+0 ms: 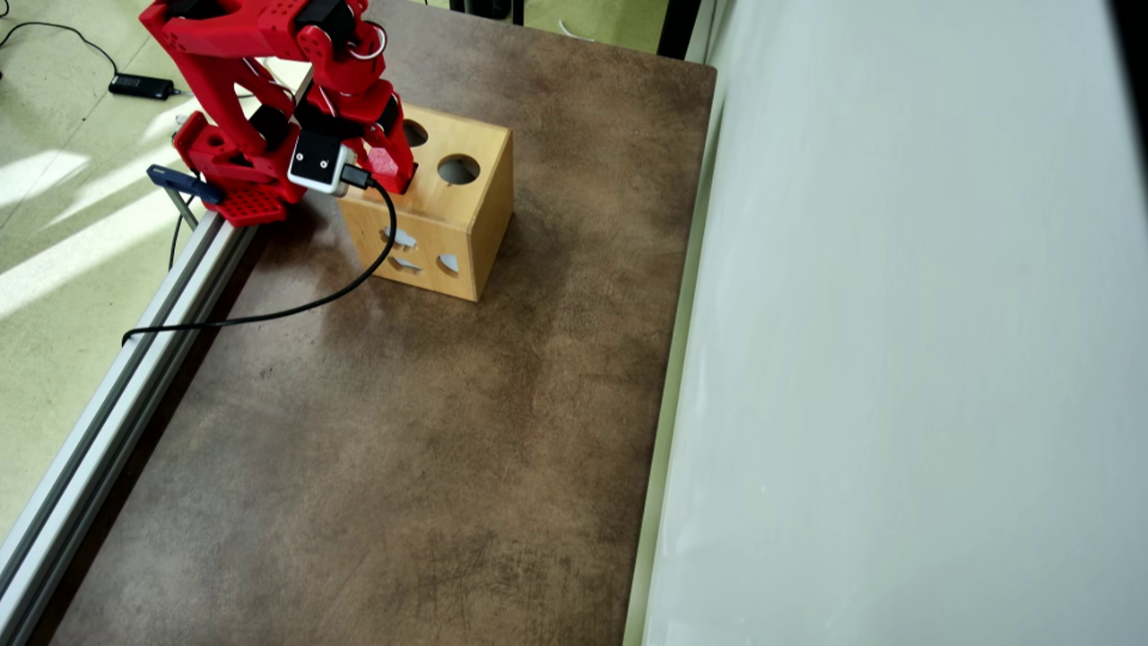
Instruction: Pick and place the red cube on the square hole
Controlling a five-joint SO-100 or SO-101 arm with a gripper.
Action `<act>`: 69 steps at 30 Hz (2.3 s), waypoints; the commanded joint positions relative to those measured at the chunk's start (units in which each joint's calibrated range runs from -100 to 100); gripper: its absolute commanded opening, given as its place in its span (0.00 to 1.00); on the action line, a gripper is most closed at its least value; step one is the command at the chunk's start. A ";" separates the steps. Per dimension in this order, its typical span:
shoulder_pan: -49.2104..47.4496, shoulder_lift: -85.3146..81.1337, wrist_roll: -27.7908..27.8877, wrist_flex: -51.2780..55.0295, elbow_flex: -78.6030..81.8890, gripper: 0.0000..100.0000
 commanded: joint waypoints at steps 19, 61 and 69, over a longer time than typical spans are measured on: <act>-0.74 -12.83 0.10 -0.39 -1.45 0.45; -0.89 -59.12 0.29 -0.39 -1.45 0.44; -0.89 -64.81 0.29 -0.39 -0.55 0.44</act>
